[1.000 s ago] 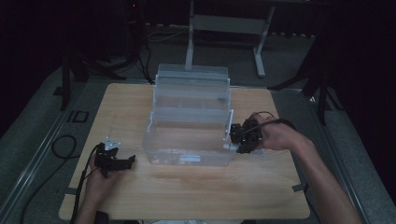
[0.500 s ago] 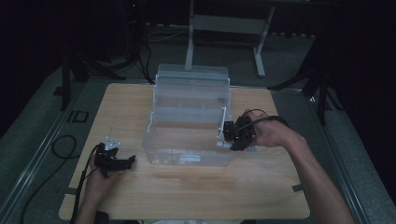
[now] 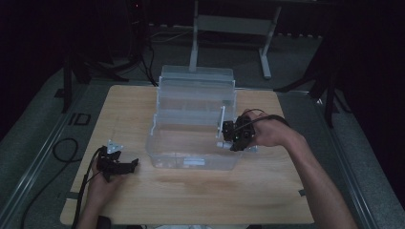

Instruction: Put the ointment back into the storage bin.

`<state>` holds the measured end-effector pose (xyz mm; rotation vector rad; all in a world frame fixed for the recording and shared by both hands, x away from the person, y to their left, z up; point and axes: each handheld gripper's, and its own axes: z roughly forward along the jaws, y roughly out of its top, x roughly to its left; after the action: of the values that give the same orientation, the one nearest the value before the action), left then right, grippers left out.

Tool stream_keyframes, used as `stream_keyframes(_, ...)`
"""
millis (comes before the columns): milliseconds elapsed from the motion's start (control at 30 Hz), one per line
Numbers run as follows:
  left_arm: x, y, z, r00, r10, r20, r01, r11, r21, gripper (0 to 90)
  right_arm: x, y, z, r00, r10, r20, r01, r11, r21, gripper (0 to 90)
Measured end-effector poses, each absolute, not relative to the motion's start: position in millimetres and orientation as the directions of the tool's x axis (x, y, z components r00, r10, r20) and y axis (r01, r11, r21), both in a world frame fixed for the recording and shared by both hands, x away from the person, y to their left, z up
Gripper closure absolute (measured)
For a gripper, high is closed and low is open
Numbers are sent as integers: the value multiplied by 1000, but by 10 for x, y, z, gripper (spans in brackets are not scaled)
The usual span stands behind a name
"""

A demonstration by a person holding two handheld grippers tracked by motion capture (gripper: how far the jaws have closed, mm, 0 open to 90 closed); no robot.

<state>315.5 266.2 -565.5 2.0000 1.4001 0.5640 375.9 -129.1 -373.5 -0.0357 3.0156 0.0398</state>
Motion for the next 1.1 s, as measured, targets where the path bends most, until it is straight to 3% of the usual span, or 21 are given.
stream_keyframes(1100, 3155, 2662, -5655, 345, 939, -8, 671, -241, 701, 82, 3875, -1009, -3869, -992, -58, -115, -59, 998, 7, 707)
